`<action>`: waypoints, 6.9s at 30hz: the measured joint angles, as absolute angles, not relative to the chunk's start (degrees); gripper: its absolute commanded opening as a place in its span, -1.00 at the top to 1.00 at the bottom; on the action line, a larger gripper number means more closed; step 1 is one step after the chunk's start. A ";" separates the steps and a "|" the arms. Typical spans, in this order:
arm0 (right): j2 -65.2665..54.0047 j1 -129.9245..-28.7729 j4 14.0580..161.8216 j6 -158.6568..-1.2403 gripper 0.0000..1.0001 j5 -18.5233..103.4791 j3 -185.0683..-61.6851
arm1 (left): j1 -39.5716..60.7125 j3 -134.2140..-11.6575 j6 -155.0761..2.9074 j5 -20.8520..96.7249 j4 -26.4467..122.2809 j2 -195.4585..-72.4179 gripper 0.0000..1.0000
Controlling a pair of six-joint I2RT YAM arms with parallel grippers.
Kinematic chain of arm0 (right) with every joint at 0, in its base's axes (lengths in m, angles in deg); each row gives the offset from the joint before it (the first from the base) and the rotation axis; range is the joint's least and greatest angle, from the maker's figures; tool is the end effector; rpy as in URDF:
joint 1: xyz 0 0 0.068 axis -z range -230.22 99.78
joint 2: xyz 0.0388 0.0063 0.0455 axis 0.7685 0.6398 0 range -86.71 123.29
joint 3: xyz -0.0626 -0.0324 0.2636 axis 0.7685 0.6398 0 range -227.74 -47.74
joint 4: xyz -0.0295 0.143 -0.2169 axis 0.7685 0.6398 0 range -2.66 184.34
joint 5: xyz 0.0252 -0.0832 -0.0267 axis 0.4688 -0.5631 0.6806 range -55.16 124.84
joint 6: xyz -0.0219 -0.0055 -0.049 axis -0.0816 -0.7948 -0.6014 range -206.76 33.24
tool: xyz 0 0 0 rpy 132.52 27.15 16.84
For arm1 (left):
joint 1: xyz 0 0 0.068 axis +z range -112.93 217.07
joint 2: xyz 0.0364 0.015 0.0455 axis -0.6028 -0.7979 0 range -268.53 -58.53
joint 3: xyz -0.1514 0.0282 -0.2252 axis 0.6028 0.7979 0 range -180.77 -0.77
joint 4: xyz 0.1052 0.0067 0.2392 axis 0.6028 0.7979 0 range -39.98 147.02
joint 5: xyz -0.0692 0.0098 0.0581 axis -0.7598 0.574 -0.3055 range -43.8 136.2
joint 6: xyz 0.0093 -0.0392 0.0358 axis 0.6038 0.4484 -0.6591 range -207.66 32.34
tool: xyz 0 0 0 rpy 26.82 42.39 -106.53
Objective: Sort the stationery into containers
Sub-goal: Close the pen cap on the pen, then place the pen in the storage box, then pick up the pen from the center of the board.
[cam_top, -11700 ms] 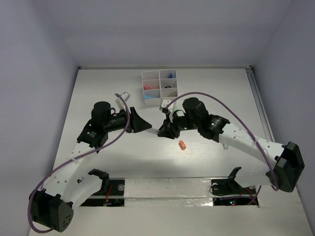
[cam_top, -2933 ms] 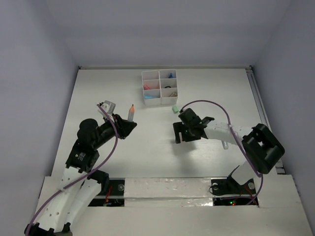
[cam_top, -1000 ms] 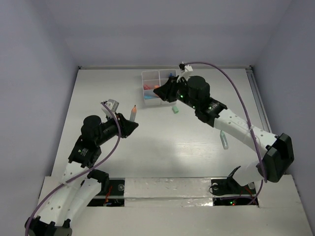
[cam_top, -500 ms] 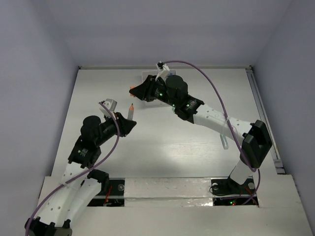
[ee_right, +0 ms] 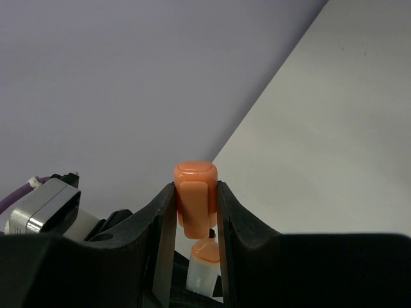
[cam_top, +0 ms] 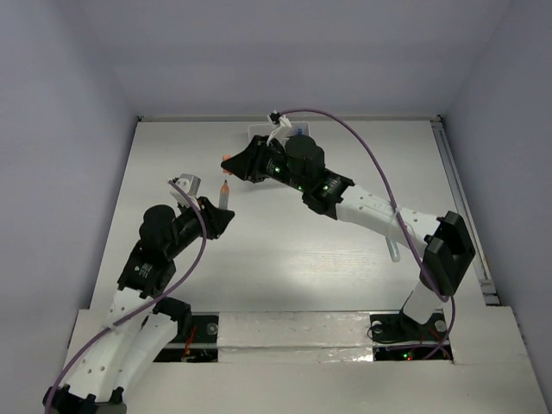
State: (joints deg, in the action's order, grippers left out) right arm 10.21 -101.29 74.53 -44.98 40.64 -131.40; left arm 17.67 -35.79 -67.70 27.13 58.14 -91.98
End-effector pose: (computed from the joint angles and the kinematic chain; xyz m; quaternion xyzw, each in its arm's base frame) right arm 0.2571 0.3239 0.3769 -0.0929 0.7038 0.5344 0.4588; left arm 0.1374 -0.0607 0.3134 0.1066 0.7365 -0.3374 0.5765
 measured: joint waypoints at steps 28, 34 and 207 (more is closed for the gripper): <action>12.84 -103.43 77.94 -46.40 1.00 40.42 -133.10 | 17.67 -35.79 -67.89 30.89 59.34 -90.85 1.00; 12.84 -103.89 77.94 -46.40 1.00 40.42 -133.10 | 17.56 -36.08 -68.07 32.74 59.78 -89.62 1.00; 4.36 -49.80 128.10 -64.57 -0.17 36.31 -99.55 | 7.20 -37.74 -69.07 33.42 60.68 -74.48 -0.98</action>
